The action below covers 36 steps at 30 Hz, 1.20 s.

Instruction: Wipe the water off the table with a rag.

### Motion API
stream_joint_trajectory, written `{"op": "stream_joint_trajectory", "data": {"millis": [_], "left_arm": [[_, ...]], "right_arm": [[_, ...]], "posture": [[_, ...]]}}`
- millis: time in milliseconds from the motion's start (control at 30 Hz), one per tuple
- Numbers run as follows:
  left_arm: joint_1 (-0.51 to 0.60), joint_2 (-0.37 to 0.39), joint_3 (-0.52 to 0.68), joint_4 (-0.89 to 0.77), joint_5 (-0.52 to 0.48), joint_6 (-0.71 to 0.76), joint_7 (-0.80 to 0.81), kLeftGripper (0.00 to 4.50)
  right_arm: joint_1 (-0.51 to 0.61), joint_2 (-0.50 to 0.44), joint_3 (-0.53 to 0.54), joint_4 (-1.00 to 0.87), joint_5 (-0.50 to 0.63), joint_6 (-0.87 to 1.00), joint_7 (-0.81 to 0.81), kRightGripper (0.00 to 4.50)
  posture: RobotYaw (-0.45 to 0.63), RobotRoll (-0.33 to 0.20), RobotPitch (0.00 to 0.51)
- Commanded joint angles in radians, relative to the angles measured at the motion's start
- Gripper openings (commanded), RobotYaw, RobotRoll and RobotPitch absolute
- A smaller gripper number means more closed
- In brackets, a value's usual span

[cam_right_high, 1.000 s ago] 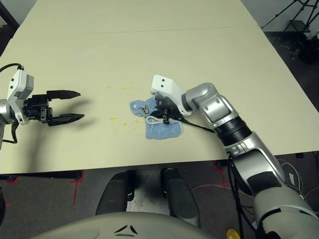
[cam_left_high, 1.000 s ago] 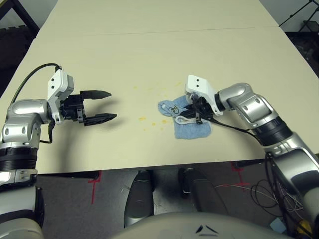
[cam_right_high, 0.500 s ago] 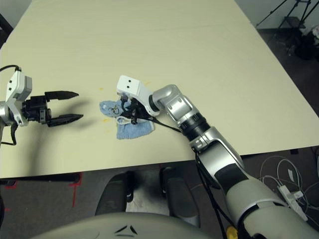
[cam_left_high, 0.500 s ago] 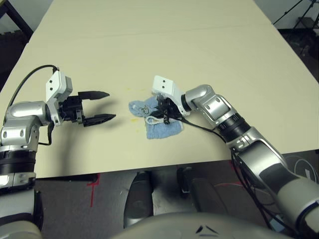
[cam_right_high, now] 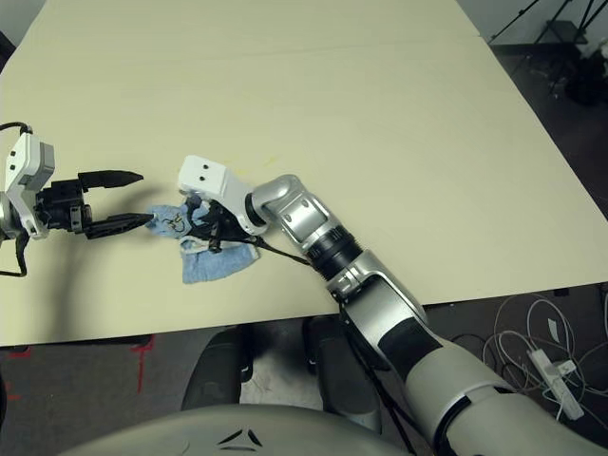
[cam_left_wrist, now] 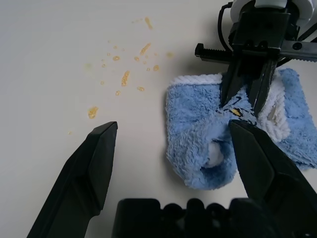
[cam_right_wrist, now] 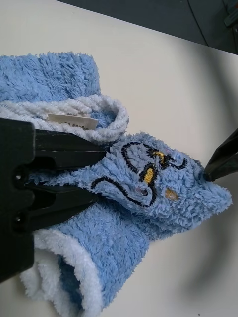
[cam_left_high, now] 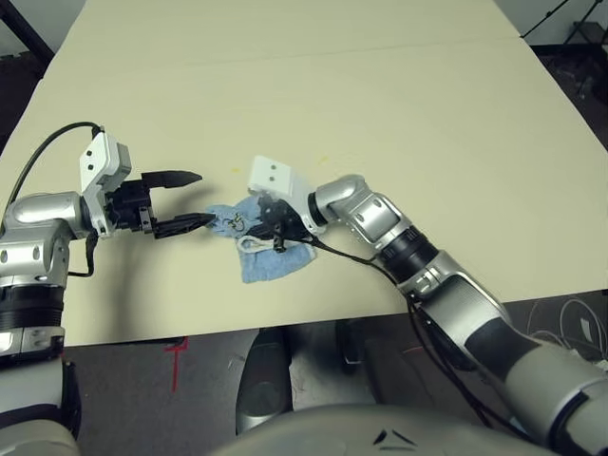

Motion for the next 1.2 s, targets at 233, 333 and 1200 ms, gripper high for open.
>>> {"op": "stream_joint_trajectory", "data": {"millis": [233,333,1200], "left_arm": [[0.008,0.014,0.005,0.022,0.016,-0.013,0.002,4.5],[0.001,0.011,0.001,0.032,0.019,-0.017,0.003,4.5],[-0.1,-0.007,-0.036,0.178,0.064,-0.085,-0.021,4.5]], "right_arm": [[0.026,-0.108,0.041,-0.062,0.005,0.056,0.087,0.07],[0.03,-0.207,0.037,-0.149,0.026,0.1,0.145,0.07],[-0.111,-0.604,-0.327,-0.114,0.247,0.245,0.098,0.07]], "posture": [[0.29,0.0,0.233],[0.29,0.0,0.232],[0.24,0.0,0.218]]}}
